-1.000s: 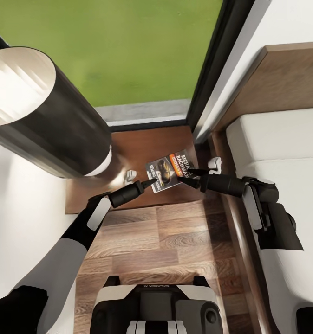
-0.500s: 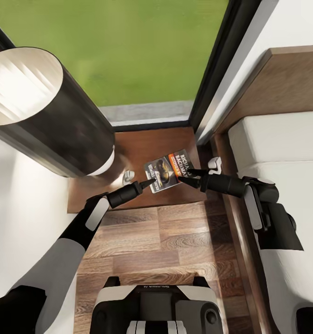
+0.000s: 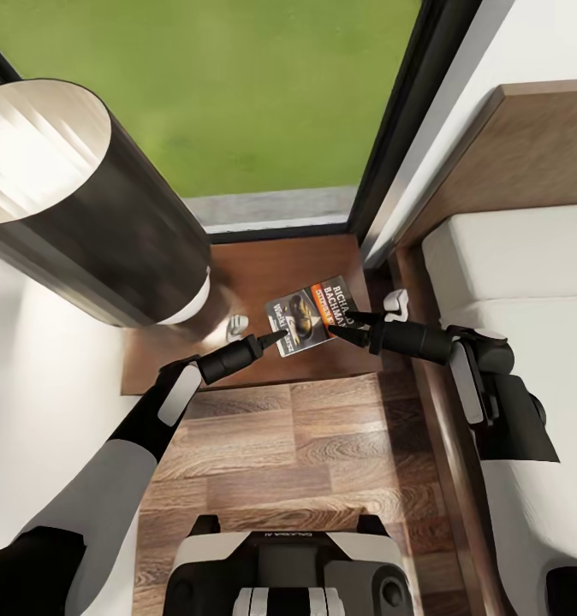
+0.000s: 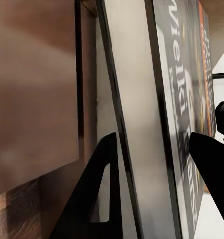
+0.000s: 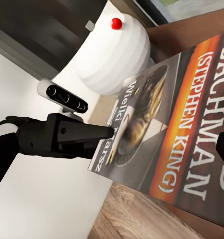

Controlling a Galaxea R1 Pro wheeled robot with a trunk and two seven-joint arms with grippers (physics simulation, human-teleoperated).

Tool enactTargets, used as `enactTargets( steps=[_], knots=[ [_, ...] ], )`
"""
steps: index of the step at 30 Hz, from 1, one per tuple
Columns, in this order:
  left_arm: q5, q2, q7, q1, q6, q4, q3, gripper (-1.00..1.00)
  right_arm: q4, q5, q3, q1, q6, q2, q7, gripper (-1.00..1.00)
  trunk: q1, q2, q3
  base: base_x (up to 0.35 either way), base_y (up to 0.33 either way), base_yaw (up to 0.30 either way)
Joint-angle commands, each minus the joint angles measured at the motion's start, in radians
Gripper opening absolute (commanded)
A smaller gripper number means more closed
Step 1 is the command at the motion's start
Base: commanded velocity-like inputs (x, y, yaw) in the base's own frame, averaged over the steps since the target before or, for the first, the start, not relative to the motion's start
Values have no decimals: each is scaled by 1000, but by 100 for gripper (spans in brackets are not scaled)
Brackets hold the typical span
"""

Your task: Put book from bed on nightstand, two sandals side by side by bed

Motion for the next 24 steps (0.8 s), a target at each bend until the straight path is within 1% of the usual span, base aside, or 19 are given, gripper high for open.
enactTargets(
  steps=[1,16,23,24],
  knots=[
    [28,0,-24,0,19,-1,0,-100,1,11,0,0,-3,-1,-2,100,4,-8,-4,0,0,0],
    [28,0,-24,0,19,-1,0,-100,-1,11,0,0,-3,-1,-2,100,61,-113,-51,0,0,0],
    [28,0,-24,0,17,-1,0,-100,-12,13,-9,0,-24,-1,-5,100,61,-113,-51,0,0,0],
    [28,0,-24,0,6,0,0,-100,-15,13,-12,0,-28,-1,-6,100,61,-113,-51,0,0,0]
  ],
)
